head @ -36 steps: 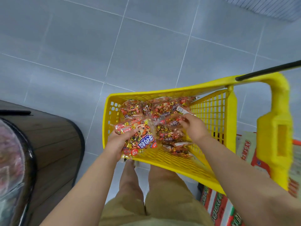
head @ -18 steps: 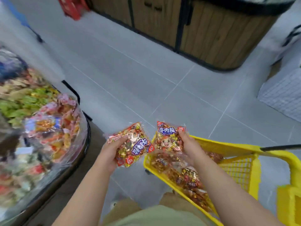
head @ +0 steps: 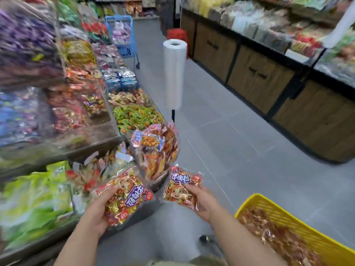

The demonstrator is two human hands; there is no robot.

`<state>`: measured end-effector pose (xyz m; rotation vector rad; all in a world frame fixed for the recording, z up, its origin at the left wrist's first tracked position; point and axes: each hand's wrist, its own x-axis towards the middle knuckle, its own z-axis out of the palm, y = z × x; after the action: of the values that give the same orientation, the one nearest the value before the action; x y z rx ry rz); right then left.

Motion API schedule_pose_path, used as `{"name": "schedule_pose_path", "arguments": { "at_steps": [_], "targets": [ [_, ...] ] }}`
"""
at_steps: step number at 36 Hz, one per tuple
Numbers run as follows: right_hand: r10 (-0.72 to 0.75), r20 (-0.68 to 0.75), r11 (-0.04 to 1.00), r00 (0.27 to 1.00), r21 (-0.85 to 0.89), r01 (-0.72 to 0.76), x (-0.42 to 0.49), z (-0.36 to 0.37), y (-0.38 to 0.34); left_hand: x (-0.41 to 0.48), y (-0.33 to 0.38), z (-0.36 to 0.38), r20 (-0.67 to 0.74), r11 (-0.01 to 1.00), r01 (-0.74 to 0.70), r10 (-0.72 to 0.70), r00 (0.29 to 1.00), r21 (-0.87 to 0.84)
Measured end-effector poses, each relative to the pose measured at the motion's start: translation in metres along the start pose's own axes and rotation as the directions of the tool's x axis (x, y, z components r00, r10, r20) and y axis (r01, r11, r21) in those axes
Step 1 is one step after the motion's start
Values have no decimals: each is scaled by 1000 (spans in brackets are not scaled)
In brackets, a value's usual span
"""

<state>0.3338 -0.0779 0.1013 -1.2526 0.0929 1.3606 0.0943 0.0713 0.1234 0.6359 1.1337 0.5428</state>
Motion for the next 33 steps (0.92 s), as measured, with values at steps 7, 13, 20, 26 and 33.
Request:
{"name": "schedule_pose_path", "arguments": {
  "at_steps": [7,13,20,26,33],
  "targets": [
    [115,30,982,993,-153,-109,24,64,27,-14,19,-60,-124,992,-53,40,992,-112],
    [151,109,964,983,-237,-122,57,107,25,-11,33,-88,-235,973,-82,30,972,-215],
    [196,146,940,970,-309,-144,111,154,-3,11,71,-91,-314,964,-139,63,947,-227],
    [199,151,893,968,-436,-116,157,199,-43,38,118,-81,-403,973,-159,79,912,-169],
    [126,260,884,957,-468,11,197,257,-89,66,169,-75,-440,970,-224,159,884,-98]
  ]
}}
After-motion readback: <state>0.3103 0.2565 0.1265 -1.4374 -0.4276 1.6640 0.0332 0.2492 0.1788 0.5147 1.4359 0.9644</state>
